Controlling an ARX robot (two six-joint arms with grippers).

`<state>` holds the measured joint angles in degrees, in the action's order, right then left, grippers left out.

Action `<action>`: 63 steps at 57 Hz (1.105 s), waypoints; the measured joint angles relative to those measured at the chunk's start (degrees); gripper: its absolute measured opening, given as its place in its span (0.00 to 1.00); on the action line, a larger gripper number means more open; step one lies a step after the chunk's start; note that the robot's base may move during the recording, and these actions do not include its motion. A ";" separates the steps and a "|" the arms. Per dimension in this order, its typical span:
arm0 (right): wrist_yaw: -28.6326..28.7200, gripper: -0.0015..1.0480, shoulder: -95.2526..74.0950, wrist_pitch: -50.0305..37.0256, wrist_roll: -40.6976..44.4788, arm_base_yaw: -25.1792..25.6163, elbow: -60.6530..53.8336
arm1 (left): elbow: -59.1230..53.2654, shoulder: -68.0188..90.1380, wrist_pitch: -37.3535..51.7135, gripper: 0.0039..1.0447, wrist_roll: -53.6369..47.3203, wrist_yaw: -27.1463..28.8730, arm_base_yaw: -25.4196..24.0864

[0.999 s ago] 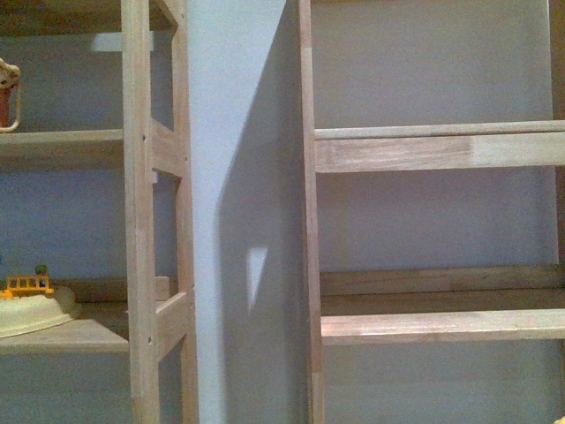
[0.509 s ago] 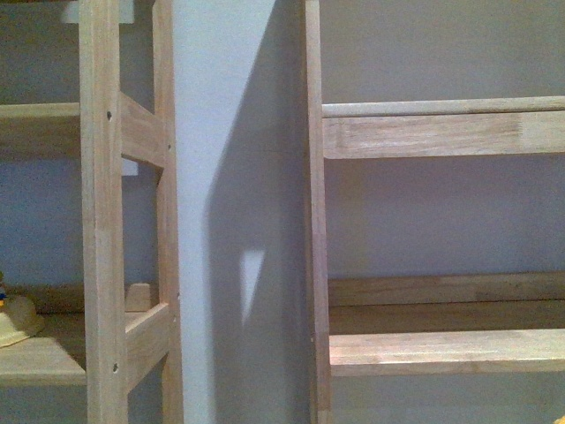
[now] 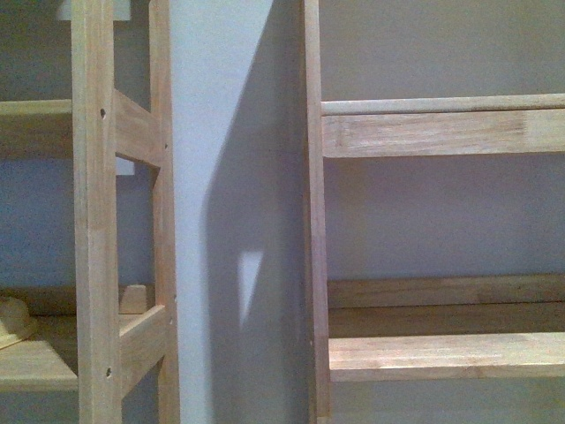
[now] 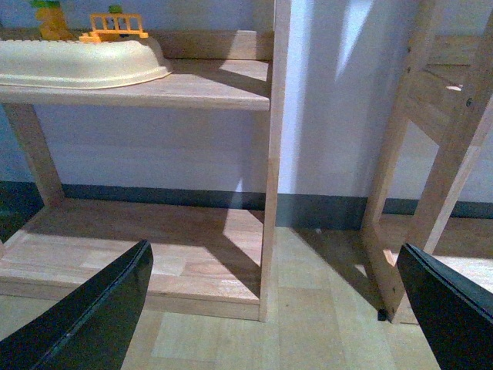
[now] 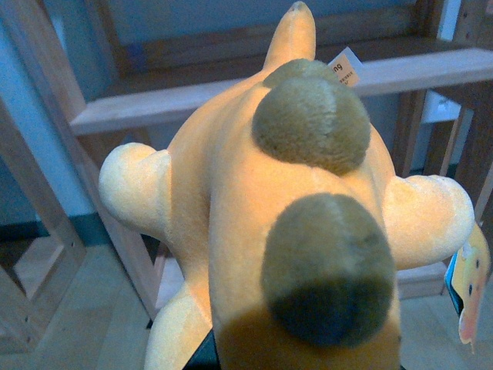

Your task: Put away toys

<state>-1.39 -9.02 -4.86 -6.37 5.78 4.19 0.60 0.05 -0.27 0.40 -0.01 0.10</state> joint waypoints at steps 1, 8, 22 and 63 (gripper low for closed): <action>0.15 0.07 -0.46 -0.46 0.07 0.35 0.35 | 0.00 0.00 0.00 0.94 0.00 0.00 0.00; 1.25 0.07 -5.79 -4.37 1.16 3.43 5.25 | 0.00 0.00 0.00 0.94 0.00 0.00 0.00; 3.98 0.07 -17.14 -9.51 3.39 8.24 18.91 | 0.00 0.00 0.00 0.94 0.00 0.00 0.00; 2.73 0.07 -48.96 -17.46 5.70 -0.22 56.11 | 0.00 0.00 0.00 0.94 0.00 0.00 0.00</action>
<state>1.34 -57.98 -22.33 -0.67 5.56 60.29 0.60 0.05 -0.27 0.40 -0.01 0.10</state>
